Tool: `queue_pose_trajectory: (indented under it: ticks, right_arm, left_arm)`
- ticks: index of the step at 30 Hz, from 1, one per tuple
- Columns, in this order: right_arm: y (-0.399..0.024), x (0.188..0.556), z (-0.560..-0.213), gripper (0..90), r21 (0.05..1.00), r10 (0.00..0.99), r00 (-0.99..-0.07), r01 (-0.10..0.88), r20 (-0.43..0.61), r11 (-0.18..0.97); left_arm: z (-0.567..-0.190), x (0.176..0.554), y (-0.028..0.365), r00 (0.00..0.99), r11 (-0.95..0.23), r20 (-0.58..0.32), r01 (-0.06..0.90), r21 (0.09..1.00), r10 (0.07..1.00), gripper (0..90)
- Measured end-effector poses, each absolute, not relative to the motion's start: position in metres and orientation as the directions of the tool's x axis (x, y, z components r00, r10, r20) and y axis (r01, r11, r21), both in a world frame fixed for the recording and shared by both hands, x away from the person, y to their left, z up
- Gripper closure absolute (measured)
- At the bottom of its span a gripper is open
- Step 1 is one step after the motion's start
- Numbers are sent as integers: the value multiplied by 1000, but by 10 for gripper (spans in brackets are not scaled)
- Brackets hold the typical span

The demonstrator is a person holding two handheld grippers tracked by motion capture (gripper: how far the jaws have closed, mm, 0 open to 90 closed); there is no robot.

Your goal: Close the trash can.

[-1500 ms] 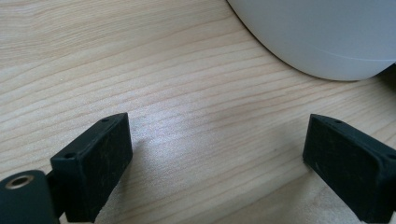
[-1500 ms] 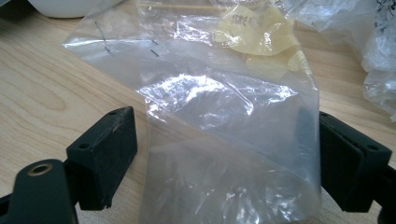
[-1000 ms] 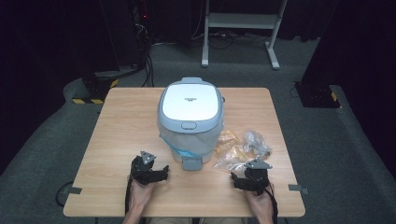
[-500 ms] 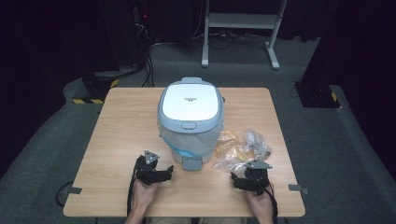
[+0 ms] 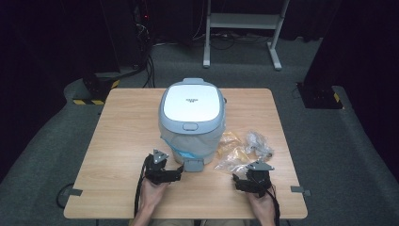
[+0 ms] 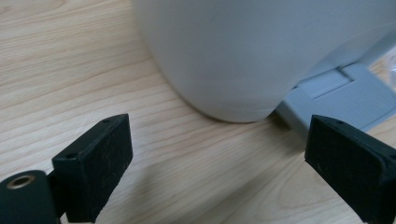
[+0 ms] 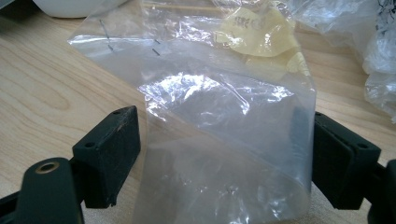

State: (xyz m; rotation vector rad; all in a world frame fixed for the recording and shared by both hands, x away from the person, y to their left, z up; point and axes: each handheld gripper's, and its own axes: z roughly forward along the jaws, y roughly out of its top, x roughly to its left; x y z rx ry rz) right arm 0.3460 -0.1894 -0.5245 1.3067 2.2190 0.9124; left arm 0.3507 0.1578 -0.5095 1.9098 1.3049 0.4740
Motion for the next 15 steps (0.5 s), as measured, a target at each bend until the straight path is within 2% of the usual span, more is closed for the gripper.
queue_pose_trajectory:
  ticks: [15]
  right_arm:
    - [-189,346,-525,169,711,878,-479,611,-17,348]
  left_arm:
    - [-506,360,136,414,-178,-131,627,758,901,66]
